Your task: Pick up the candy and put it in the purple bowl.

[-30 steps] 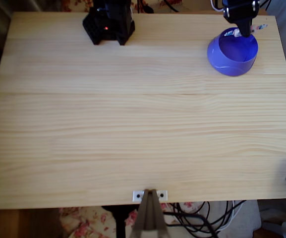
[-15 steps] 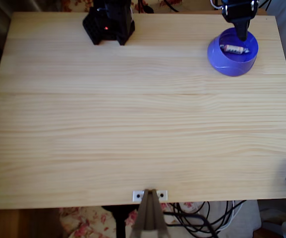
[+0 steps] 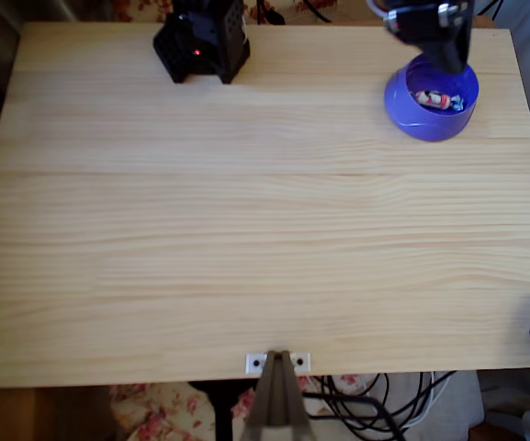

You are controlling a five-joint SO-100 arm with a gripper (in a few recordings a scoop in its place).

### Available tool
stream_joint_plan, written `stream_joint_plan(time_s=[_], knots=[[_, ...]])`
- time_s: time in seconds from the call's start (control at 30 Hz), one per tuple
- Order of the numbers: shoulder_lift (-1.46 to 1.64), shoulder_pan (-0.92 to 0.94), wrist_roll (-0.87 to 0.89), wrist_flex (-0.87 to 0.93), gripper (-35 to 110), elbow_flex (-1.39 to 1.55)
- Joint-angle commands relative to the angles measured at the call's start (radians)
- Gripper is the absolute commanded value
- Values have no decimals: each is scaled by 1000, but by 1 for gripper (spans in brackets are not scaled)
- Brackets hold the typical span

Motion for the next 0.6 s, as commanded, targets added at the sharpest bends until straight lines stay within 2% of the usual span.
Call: stream_joint_plan(time_s=[0.0, 0.27, 0.57], knots=[[141, 156, -2, 61, 0, 25], [276, 497, -69, 146, -1, 183], [330, 772, -129, 198, -1, 291]])
